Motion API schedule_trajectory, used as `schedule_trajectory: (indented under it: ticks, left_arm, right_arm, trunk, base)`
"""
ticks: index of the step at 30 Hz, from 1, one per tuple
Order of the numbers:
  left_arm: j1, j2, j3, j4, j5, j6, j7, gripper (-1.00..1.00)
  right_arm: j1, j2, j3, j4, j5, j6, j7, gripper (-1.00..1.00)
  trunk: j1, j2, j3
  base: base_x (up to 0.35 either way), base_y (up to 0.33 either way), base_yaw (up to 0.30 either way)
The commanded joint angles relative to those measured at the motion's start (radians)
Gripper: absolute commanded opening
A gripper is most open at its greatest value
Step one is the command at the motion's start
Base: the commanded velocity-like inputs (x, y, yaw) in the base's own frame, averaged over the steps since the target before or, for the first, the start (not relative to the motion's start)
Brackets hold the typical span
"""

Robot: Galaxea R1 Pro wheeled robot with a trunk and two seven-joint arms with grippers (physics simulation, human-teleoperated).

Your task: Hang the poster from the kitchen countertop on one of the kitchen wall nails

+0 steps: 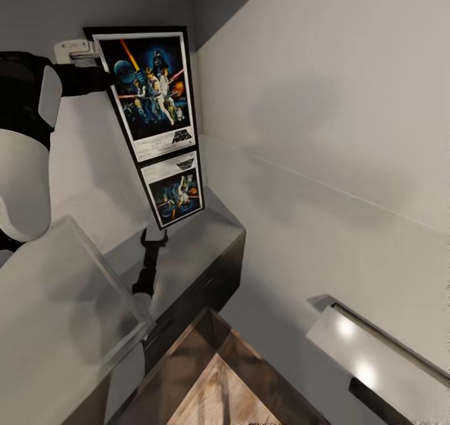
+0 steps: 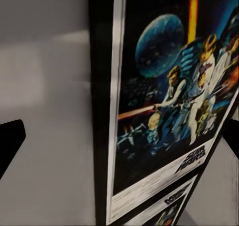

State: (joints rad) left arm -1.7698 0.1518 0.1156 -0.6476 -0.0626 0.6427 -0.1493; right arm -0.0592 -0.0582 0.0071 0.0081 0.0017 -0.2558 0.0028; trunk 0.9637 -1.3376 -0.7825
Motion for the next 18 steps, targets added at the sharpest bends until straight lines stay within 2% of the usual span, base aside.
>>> schedule_trajectory:
  ticks: [1, 7, 18]
  left_arm:
    - [-0.001, 0.000, 0.003, -0.001, -0.006, 0.005, -0.007, 1.00]
    - [-0.001, 0.000, 0.003, -0.002, -0.006, 0.005, -0.007, 1.00]
    - [0.000, 0.000, 0.003, -0.004, -0.007, 0.005, -0.007, 1.00]
  right_arm:
    - [-0.001, 0.000, 0.001, 0.001, 0.000, -0.003, 0.000, 1.00]
    - [-0.001, 0.000, 0.001, 0.001, 0.000, -0.003, 0.000, 1.00]
    - [-0.001, 0.000, 0.001, 0.001, 0.000, -0.003, 0.000, 1.00]
  trunk:
    - [0.000, 0.000, -0.002]
    - [0.000, 0.000, -0.007]
    - [0.000, 0.000, -0.008]
  base:
    - [0.000, 0.000, -0.186]
    - [0.000, 0.000, -0.144]
    - [0.000, 0.000, -0.018]
